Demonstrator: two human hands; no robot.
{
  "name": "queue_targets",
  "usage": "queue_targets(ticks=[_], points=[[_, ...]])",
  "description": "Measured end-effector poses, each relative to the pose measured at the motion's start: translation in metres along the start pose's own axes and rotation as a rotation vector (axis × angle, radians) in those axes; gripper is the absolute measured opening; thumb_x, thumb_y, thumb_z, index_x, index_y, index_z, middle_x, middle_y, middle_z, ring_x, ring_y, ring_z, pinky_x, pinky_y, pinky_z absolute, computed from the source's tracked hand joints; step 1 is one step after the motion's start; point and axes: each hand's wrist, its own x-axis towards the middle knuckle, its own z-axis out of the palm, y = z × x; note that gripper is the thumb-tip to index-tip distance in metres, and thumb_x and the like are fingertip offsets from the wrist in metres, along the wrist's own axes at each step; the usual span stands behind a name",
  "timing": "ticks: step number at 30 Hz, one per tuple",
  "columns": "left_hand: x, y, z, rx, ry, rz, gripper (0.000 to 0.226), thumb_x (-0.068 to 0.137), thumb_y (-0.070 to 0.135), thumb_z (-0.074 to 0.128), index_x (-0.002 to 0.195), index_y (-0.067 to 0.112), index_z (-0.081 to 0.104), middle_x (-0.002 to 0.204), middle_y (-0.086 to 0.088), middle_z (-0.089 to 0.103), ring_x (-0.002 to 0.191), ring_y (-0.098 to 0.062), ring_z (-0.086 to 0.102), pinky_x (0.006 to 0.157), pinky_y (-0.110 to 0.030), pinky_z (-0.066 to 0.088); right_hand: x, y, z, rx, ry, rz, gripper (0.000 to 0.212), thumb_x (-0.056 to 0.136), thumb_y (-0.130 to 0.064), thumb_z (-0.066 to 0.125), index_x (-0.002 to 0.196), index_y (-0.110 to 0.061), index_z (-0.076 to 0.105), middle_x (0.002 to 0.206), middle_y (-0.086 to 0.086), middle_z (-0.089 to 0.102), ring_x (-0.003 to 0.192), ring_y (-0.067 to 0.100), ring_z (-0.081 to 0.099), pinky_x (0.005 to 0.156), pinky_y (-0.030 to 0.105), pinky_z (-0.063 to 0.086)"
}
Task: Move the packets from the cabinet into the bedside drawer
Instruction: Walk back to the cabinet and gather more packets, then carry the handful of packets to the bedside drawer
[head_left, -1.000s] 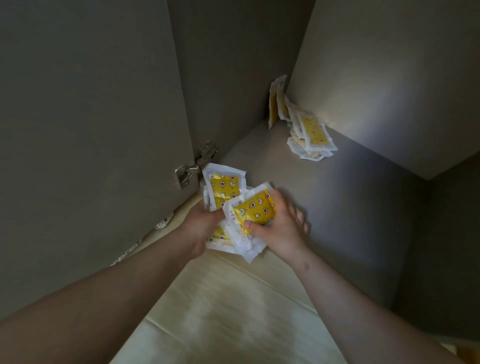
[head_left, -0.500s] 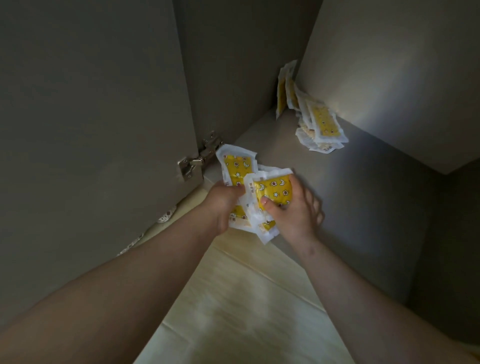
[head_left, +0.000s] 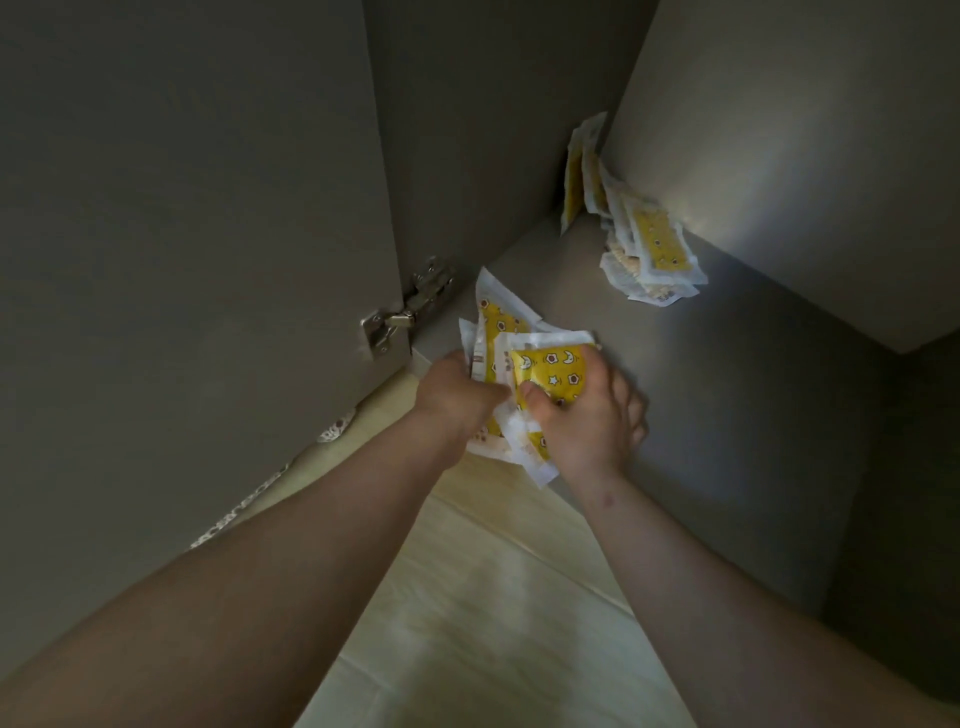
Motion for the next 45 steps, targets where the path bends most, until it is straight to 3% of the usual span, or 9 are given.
queue_targets(ticks=[10,16,19,22,24,29,36,39,45], points=[[0.002,0.009,-0.009,-0.202,-0.083,-0.020,0.029,0.083,-0.006,0.063,0.111,0.004,0.063,0.110,-0.015,0.067,0.094,-0.028,0.065,0.082,-0.038,0.052,0.018,-0.011,-0.003,0.176,-0.030,0.069,0.060,0.090,-0.049,0.050,0.144,-0.031,0.032,0.149,0.002,0.035,0.138,0.026,0.024,0.112,0.041,0.013],[-0.055,0.007,-0.021,-0.270,-0.149,-0.161,0.027,0.083,-0.005,0.063,0.109,0.003,0.063,0.107,-0.017,0.067,0.081,-0.026,0.066,0.075,-0.035,0.056,-0.030,-0.020,-0.027,0.535,-0.147,0.238,0.073,0.072,-0.050,0.065,0.137,-0.027,0.041,0.136,0.005,0.047,0.121,0.023,0.051,0.103,0.044,0.043],[-0.108,0.031,-0.040,-0.279,-0.180,-0.220,0.027,0.084,-0.004,0.062,0.111,0.004,0.062,0.100,-0.014,0.069,0.081,-0.025,0.067,0.074,-0.034,0.057,-0.064,-0.046,-0.072,0.614,-0.203,0.318,0.067,0.073,-0.040,0.073,0.133,-0.025,0.045,0.129,0.005,0.052,0.113,0.020,0.057,0.100,0.042,0.046],[-0.172,0.078,-0.063,-0.311,-0.187,-0.251,0.017,0.086,-0.003,0.061,0.096,0.010,0.064,0.081,-0.003,0.072,0.065,-0.016,0.069,0.060,-0.027,0.058,-0.096,-0.087,-0.133,0.714,-0.238,0.373,0.059,0.080,-0.024,0.073,0.131,-0.024,0.044,0.126,0.003,0.056,0.109,0.020,0.060,0.097,0.042,0.049],[-0.219,0.109,-0.082,-0.319,-0.168,-0.265,0.015,0.086,-0.001,0.060,0.094,0.011,0.064,0.081,-0.004,0.073,0.065,-0.017,0.070,0.060,-0.027,0.058,-0.123,-0.122,-0.178,0.752,-0.270,0.405,0.058,0.082,-0.020,0.072,0.132,-0.020,0.043,0.124,0.005,0.058,0.105,0.022,0.063,0.094,0.043,0.051],[-0.345,0.188,-0.135,-0.409,0.032,-0.287,0.018,0.086,0.001,0.062,0.103,0.009,0.064,0.098,-0.012,0.071,0.085,-0.029,0.069,0.077,-0.041,0.056,-0.190,-0.220,-0.290,0.769,-0.442,0.359,0.047,0.084,-0.014,0.069,0.125,-0.020,0.046,0.100,-0.008,0.062,0.095,0.018,0.066,0.089,0.041,0.054],[-0.513,0.268,-0.207,-0.608,0.391,-0.106,0.026,0.086,0.001,0.063,0.106,0.016,0.059,0.098,-0.007,0.072,0.086,-0.028,0.069,0.073,-0.042,0.056,-0.283,-0.343,-0.399,0.805,-0.740,0.163,0.050,0.085,-0.004,0.066,0.129,-0.018,0.047,0.115,0.001,0.064,0.102,0.020,0.064,0.087,0.031,0.052],[-0.575,0.289,-0.236,-0.714,0.544,-0.007,0.024,0.087,0.002,0.062,0.104,0.018,0.060,0.093,-0.005,0.072,0.081,-0.025,0.071,0.064,-0.037,0.055,-0.325,-0.393,-0.429,0.816,-0.864,0.053,0.049,0.085,-0.001,0.065,0.126,-0.020,0.047,0.116,0.005,0.064,0.102,0.023,0.065,0.090,0.040,0.053],[-0.721,0.281,-0.309,-0.940,0.912,0.144,0.022,0.088,-0.004,0.056,0.095,0.016,0.058,0.088,-0.006,0.071,0.074,-0.022,0.069,0.068,-0.040,0.056,-0.469,-0.475,-0.461,0.791,-1.175,-0.169,0.045,0.085,0.005,0.061,0.116,-0.024,0.046,0.104,0.002,0.063,0.081,0.016,0.067,0.059,0.026,0.057]])
